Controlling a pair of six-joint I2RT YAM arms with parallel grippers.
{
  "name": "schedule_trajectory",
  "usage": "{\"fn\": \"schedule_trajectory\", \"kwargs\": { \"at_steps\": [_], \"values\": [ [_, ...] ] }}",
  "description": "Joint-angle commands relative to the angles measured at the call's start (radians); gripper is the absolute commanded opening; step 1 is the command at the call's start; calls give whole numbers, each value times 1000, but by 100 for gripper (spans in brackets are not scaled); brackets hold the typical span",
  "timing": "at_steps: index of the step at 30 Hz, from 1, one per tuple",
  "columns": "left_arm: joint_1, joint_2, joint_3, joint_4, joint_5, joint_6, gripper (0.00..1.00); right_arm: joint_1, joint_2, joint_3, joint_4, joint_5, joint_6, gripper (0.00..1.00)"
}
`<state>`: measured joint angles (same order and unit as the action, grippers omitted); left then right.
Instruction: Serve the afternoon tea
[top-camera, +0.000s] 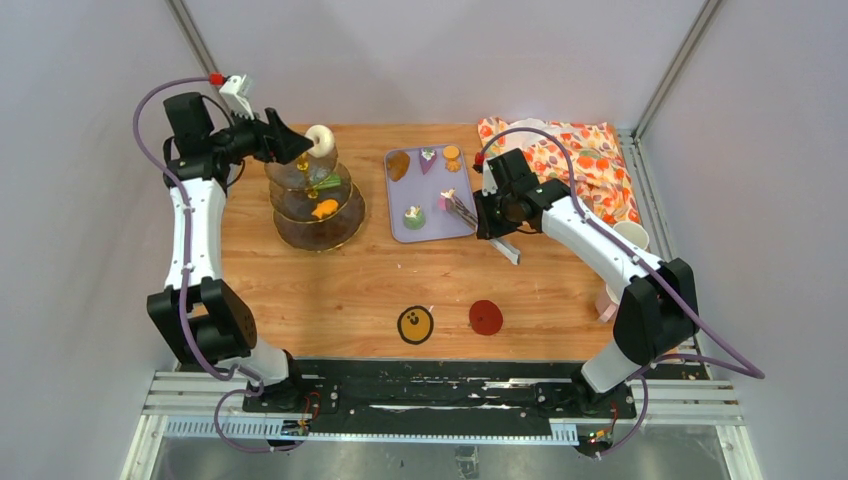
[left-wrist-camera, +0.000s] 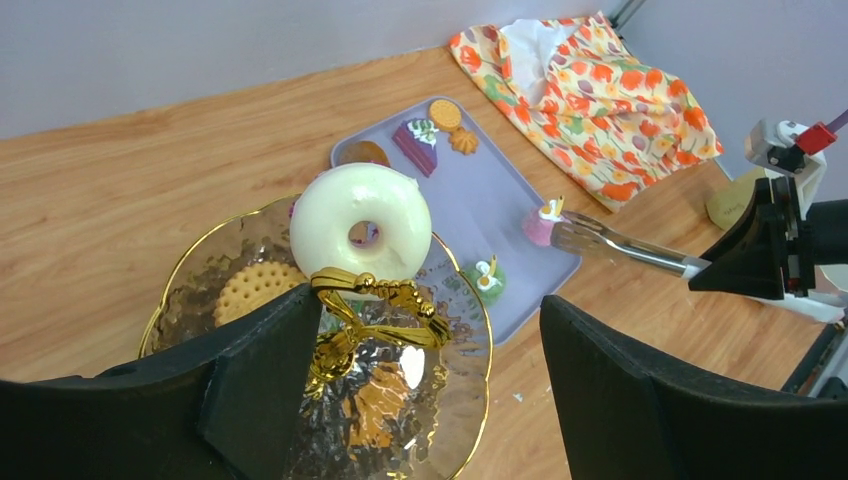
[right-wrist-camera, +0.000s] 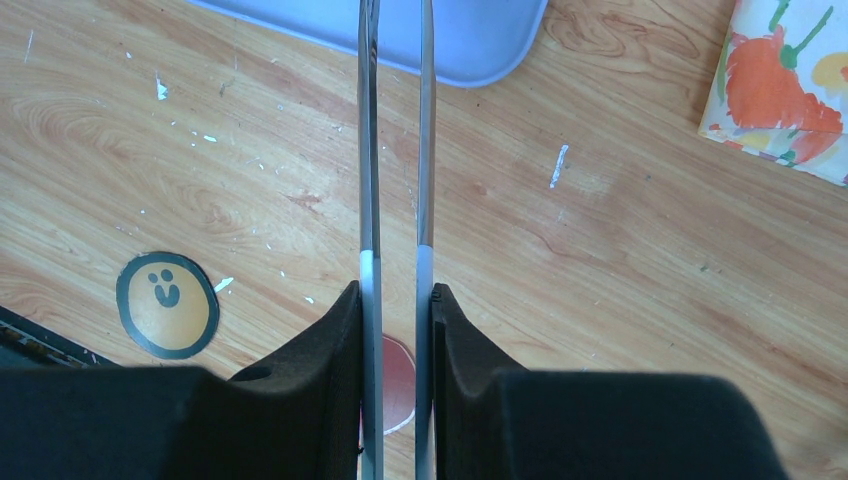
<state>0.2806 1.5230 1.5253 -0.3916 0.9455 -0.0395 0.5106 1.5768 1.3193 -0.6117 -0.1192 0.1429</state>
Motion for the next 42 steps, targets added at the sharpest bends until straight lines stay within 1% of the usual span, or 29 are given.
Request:
{"fn": "schedule_trajectory", "kwargs": {
  "at_steps": [1,6,15,22,24,26,28,29,32,37,42],
  "values": [
    [9,-58,-19,7,-19,-16,84,7,-4,34,-3,9,7,1],
    [13,-93,-26,-33,-75,-16,84,9,-11,28,1,2,7,1],
    [14,-196,-94,-55,-64,-35,84,12,-27,19,8,-3,7,0],
    [14,-264,-112,-94,-128,-34,85,20,-45,17,12,-9,15,1],
    [14,-263,-92,-149,-181,-17,86,23,-51,15,13,-10,17,0],
    [14,-259,-72,-207,-284,-16,85,25,-56,13,14,-9,19,1],
    [14,-269,-76,-232,-376,-22,86,28,-63,10,15,-9,23,0],
    [14,-288,-89,-227,-445,-36,86,30,-67,8,15,-10,23,0],
    [15,-336,-137,-190,-566,-75,88,36,-84,10,15,-12,28,0],
    [16,-378,-180,-132,-700,-156,90,56,-115,43,15,-19,30,1],
    [62,-343,-187,-68,-785,-286,90,99,-125,127,15,-34,32,1]
  ]
}}
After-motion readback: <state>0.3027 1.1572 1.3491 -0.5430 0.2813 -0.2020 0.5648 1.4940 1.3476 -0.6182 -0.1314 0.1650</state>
